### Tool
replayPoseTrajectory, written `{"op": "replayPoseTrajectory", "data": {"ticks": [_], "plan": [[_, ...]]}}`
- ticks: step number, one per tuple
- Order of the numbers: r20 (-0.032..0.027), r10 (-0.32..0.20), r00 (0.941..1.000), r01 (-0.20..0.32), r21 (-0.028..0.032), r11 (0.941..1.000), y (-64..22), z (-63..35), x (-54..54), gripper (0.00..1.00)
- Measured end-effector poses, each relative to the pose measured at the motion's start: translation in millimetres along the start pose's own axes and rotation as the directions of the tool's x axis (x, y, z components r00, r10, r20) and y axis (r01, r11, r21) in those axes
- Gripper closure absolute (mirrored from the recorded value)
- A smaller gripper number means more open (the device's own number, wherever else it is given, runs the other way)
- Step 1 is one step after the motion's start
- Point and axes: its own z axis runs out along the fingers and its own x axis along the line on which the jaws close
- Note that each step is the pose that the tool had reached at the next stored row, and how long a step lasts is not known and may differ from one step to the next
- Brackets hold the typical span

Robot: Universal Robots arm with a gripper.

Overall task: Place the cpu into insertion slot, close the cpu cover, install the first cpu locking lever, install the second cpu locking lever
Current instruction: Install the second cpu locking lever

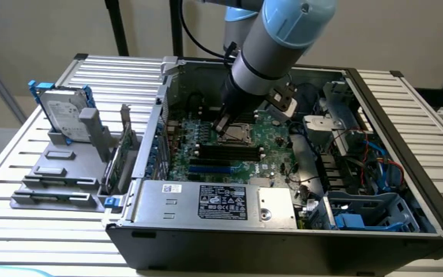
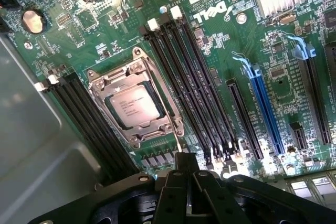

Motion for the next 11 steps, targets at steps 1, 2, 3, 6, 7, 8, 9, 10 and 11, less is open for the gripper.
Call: {"op": "replayPoseTrajectory", "data": {"ticks": [1,2,3,6,7,8,9,10,11], "plan": [[-0.0008,0.001,1.0000,-0.001,-0.0002,1.0000,0.2,0.5,-0.1,0.89],[-0.0010,0.002,1.0000,-0.002,-0.0004,1.0000,0.4,0.9,-0.2,0.89],[-0.0011,0.003,1.0000,-0.003,-0.0005,1.0000,0.6,1.4,-0.3,0.89],[-0.0019,0.005,1.0000,-0.005,-0.0009,1.0000,1.5,3.8,-0.7,0.89],[-0.0019,0.005,1.0000,-0.005,-0.0009,1.0000,1.9,4.9,-0.9,0.89],[-0.0019,0.006,1.0000,-0.006,-0.0010,1.0000,2.3,6.1,-1.1,0.89],[-0.0020,0.006,1.0000,-0.006,-0.0010,1.0000,2.8,7.5,-1.3,0.89],[-0.0020,0.006,1.0000,-0.006,-0.0011,1.0000,3.4,9.2,-1.6,0.89],[-0.0022,0.006,1.0000,-0.006,-0.0011,1.0000,4.1,11.0,-1.9,0.89]]}}
